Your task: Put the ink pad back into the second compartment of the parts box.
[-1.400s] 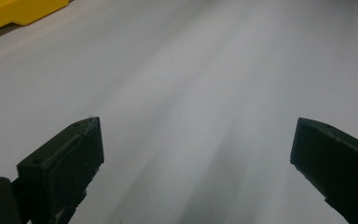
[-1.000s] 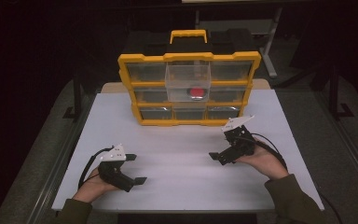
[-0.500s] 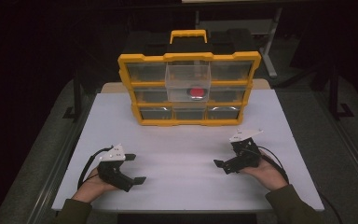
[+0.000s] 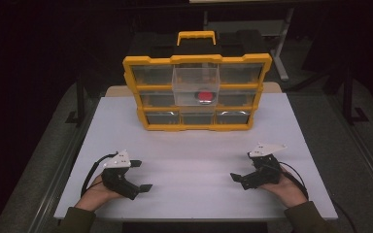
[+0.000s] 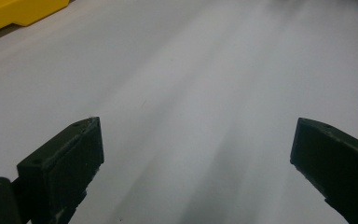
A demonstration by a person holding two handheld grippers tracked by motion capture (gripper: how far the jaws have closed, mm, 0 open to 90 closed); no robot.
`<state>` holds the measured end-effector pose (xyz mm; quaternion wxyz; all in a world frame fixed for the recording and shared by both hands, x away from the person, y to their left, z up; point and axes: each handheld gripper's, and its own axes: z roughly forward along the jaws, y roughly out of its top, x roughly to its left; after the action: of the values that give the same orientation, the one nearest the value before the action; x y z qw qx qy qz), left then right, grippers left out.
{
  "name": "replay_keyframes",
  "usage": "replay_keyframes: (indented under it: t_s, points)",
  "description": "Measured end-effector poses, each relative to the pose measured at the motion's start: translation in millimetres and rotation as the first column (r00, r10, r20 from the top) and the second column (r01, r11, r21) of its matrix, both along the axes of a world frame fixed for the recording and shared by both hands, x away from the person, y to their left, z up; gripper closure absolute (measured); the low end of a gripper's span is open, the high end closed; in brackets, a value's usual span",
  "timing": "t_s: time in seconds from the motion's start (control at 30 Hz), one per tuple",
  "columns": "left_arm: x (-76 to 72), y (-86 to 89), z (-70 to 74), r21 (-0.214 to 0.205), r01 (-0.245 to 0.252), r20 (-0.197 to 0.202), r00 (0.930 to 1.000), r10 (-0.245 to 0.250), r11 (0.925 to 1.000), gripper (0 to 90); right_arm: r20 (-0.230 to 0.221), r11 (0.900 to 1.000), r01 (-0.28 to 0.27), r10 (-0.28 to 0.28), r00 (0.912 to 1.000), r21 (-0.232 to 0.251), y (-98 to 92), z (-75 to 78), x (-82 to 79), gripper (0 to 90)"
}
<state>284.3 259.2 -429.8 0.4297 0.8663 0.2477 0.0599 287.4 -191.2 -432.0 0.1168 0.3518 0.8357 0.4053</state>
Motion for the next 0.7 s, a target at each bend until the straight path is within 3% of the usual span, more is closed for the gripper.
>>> replay_keyframes:
  t_s: [0.3, 0.7]
  points:
    - [-0.2, -1.5, -0.4, 0.007, 0.004, -0.002, 1.0, -0.004, 1.0, 1.7, 0.002, 0.9994, 0.001, -0.002, 1.0, 0.033, -3.4, -5.8, -8.6, 0.0]
    - [-0.5, -2.8, -0.6, 0.008, 0.008, 0.0, 1.0, -0.008, 0.9999, 1.7, 0.004, 0.9997, -0.013, 0.013, 0.9999, 0.021, 1.7, -8.6, -7.9, 0.0]
